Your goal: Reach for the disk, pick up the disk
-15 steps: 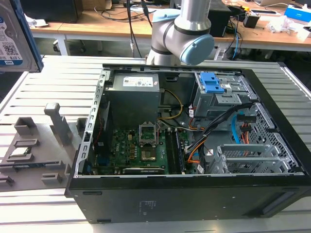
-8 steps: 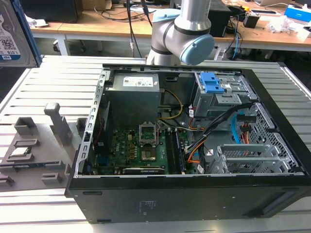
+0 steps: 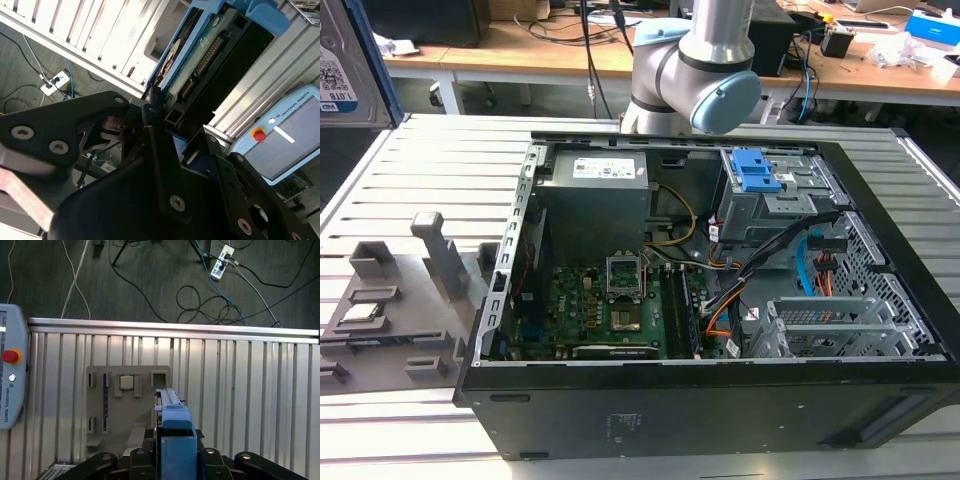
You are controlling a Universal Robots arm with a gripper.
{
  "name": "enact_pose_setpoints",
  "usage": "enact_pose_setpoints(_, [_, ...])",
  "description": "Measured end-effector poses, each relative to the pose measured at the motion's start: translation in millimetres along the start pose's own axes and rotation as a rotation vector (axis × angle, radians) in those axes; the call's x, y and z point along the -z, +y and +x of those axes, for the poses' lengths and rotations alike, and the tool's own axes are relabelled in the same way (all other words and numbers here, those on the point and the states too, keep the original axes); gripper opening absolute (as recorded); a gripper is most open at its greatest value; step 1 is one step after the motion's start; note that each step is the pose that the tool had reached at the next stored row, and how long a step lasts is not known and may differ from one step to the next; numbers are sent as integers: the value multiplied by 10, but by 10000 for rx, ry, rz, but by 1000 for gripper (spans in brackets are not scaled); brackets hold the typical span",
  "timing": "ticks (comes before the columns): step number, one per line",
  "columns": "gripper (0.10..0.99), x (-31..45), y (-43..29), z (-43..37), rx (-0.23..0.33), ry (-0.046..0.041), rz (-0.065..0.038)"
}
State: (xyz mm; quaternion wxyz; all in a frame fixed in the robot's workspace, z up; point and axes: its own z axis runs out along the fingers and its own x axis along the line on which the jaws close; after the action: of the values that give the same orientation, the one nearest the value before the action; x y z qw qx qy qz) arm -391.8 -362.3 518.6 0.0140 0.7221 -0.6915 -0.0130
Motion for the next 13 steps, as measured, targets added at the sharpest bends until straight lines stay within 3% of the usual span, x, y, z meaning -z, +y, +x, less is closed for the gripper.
enact_pose_setpoints(13, [365,182,-8,0,0,-1,1])
